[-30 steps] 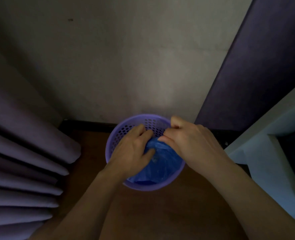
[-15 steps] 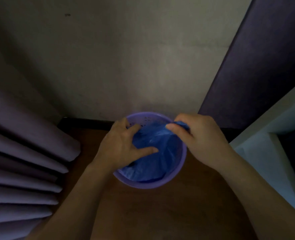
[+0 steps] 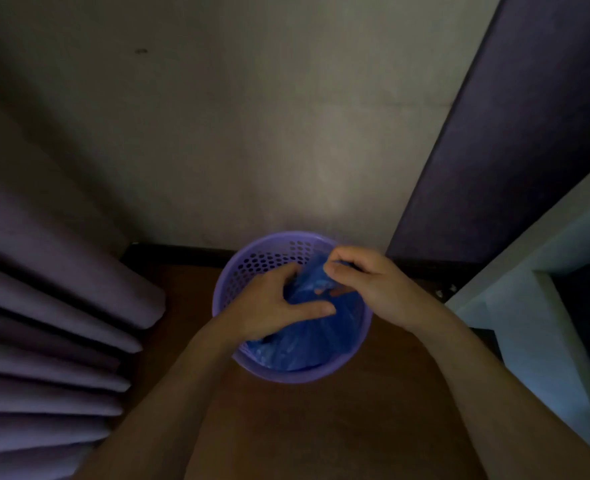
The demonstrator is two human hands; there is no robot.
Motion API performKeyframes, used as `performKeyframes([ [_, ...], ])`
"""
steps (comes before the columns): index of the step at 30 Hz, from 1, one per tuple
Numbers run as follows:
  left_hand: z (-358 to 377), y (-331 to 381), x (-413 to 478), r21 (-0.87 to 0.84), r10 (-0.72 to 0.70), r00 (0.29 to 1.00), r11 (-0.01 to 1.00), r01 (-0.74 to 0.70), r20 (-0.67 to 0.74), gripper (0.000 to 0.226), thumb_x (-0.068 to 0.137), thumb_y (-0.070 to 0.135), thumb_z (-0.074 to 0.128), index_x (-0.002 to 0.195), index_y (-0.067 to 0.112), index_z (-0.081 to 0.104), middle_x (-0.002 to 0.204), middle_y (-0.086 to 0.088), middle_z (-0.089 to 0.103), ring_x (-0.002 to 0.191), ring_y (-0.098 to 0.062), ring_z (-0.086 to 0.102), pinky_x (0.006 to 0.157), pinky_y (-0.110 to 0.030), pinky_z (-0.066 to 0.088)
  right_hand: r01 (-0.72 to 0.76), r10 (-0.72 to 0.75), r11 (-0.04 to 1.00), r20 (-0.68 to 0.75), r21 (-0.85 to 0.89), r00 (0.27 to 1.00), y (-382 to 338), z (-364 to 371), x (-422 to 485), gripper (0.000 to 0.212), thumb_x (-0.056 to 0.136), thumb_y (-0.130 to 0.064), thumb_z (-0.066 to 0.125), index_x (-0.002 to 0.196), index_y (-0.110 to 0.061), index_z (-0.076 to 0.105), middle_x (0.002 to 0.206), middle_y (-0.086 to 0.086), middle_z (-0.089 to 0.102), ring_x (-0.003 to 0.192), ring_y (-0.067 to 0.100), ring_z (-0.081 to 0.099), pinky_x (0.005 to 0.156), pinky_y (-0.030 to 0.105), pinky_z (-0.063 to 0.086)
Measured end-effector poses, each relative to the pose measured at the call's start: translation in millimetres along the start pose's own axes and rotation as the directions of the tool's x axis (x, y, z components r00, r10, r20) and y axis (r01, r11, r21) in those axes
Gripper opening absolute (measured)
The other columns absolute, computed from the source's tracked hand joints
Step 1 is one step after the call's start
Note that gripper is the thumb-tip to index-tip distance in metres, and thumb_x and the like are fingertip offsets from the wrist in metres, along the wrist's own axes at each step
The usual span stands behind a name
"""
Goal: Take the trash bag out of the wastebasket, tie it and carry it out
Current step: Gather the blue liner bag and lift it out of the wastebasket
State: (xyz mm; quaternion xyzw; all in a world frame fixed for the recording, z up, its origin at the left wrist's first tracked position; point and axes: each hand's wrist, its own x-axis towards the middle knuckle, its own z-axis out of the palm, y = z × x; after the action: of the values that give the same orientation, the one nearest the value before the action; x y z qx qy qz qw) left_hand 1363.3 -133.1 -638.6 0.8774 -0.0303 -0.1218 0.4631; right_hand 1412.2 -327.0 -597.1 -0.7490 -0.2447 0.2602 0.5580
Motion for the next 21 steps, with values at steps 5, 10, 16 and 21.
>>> performKeyframes([
  [5,-9,16,20,0.273,0.028,0.993,0.960,-0.059,0.115,0.019,0.078,0.047,0.076,0.074,0.035,0.062,0.061,0.011,0.064,0.056,-0.003,0.060,0.052,-0.020,0.045,0.069,-0.092,0.910,-0.036,-0.409,0.995,-5,-1,2,0.021,0.106,-0.013,0.043,0.094,-0.006,0.060,0.080,0.012,0.062,0.071,0.012,0.058,0.069,0.033,0.047],
  [10,-11,11,20,0.486,0.108,0.993,0.866,-0.118,0.048,0.020,0.088,0.026,0.069,0.100,0.013,0.062,0.101,-0.007,0.066,0.091,-0.026,0.064,0.078,-0.044,0.051,0.080,-0.108,0.759,-0.005,-0.646,0.994,-18,2,-6,0.025,0.093,-0.058,0.053,0.087,-0.033,0.054,0.068,-0.007,0.055,0.065,0.014,0.054,0.058,0.039,0.045],
  [16,-3,16,10,0.479,0.257,0.966,0.848,-0.226,0.001,0.029,0.083,0.018,0.070,0.110,0.024,0.060,0.108,-0.001,0.071,0.098,-0.023,0.066,0.079,-0.042,0.053,0.124,-0.047,0.482,0.116,-0.868,0.992,-25,17,-4,0.006,0.100,-0.021,0.054,0.099,-0.022,0.060,0.096,0.001,0.062,0.091,0.025,0.061,0.068,0.035,0.038],
  [21,-5,18,7,0.443,0.214,0.977,0.874,-0.201,0.020,0.025,0.078,0.011,0.065,0.101,0.019,0.063,0.096,-0.004,0.071,0.086,-0.025,0.065,0.071,-0.045,0.054,0.057,0.032,0.668,0.106,-0.742,0.994,-20,28,-3,0.012,0.096,-0.017,0.050,0.086,-0.017,0.056,0.085,0.004,0.064,0.074,0.022,0.061,0.062,0.041,0.045],
])
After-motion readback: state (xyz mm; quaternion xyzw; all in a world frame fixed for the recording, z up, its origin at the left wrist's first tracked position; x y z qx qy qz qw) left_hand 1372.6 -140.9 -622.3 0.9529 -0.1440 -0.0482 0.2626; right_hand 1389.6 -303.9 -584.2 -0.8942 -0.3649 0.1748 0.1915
